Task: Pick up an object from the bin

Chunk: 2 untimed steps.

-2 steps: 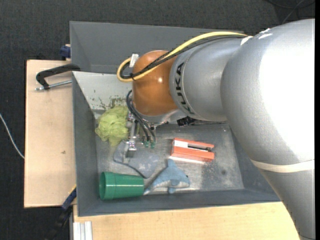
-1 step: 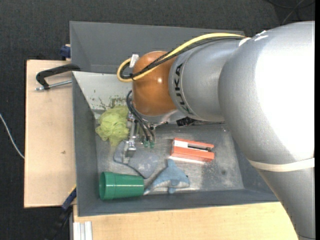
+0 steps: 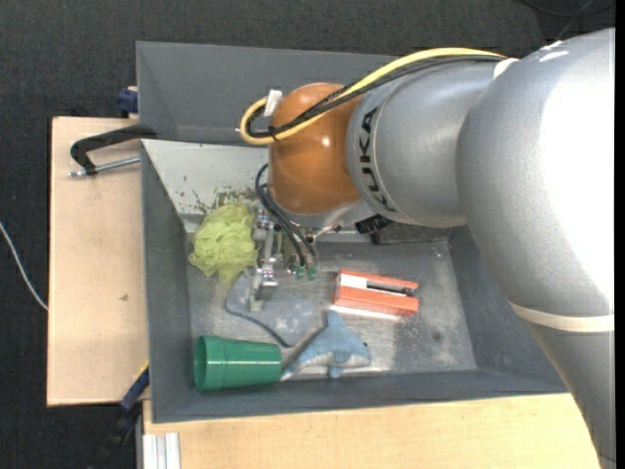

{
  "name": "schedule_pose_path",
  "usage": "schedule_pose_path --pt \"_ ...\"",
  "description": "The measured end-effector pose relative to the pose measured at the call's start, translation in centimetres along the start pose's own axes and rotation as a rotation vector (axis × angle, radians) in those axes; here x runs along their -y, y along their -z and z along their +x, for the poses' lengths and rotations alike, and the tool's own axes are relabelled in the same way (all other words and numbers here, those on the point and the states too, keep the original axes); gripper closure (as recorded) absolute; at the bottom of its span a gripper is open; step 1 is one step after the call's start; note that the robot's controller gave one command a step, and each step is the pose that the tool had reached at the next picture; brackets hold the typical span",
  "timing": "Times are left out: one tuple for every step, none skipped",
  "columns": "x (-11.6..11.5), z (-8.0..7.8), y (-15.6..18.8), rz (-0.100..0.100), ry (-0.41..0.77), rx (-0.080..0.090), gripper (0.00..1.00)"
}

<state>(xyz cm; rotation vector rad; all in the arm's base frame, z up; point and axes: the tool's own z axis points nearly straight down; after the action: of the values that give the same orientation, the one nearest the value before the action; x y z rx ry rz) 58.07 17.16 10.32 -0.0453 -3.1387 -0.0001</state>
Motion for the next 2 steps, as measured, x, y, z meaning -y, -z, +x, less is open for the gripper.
schedule_pose_path --pt "-3.1 -0.2 4.2 -0.001 0.009 0.008 0.00" --pt "-4.6 -1.1 1.5 -0.006 0.054 0.018 0.00"
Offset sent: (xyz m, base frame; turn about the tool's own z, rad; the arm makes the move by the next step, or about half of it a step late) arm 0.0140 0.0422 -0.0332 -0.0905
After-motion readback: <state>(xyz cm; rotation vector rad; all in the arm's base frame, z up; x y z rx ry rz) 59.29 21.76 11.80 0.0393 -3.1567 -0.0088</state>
